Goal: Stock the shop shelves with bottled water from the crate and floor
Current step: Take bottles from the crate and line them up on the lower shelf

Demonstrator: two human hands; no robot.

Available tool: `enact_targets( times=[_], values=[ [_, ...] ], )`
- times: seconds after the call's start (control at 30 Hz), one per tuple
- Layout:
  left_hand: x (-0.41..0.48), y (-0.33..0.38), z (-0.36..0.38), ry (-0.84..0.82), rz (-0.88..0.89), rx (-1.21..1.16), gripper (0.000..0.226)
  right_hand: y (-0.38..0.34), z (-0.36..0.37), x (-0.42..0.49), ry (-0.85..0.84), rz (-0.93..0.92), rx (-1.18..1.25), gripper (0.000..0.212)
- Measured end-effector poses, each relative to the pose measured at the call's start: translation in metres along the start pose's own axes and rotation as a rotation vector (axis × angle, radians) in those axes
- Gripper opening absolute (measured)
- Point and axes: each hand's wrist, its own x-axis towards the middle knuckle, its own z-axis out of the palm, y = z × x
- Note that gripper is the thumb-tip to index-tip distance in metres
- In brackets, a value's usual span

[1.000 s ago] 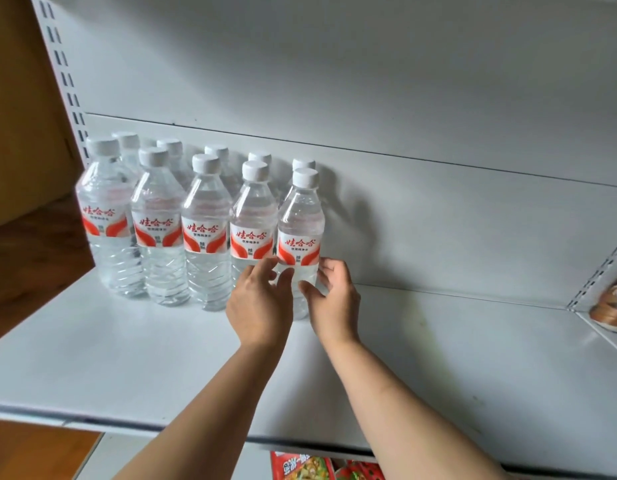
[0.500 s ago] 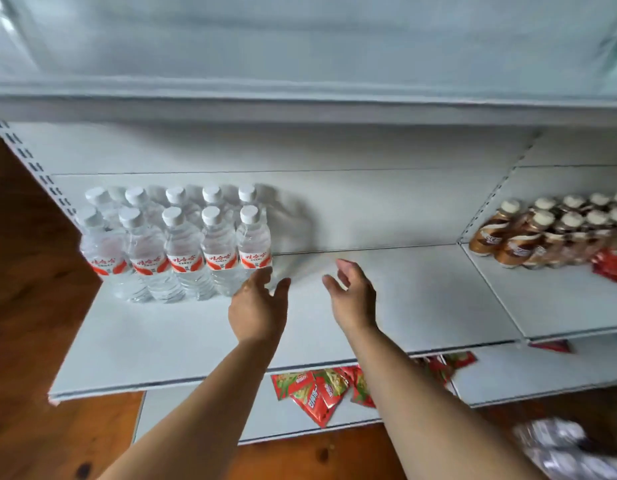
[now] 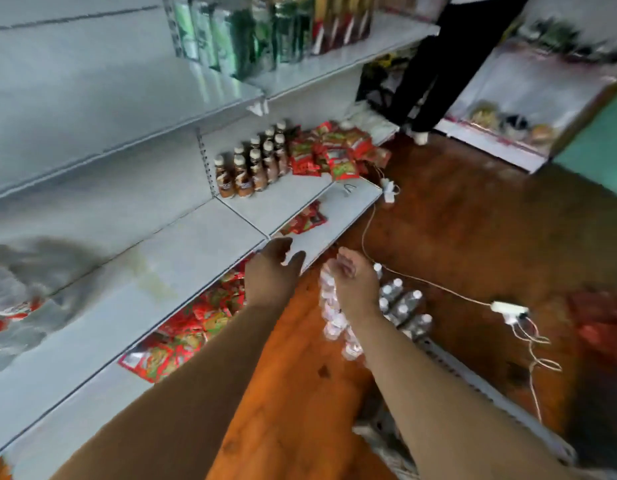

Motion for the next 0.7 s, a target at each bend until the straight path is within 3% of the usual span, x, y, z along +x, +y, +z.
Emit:
enact_targets(
  times=[0.17,0.33,0.5,0.7],
  values=[
    [-0.069,0.061,0.128,-0.226,0.142,-0.006,0.032,0.057,-0.159,-0.017,0.227,0.136,-0.048,0.034],
    [-0.144,0.071,0.253,-0.513,0.102,0.007,0.038,0.144,-0.284,-0.046,0.372,0.317,-0.094,0.034],
    [-0.169,0.038,0.350,-0.741,0.036,0.147,0.042,0.241,-0.337,-0.058,0.424,0.530,-0.026,0.037],
    [-0.161,-0.055,0.458,-0.917,-0.104,0.266,0.041,0.375,-0.340,-0.045,0.424,0.799,0.065,0.035]
  ],
)
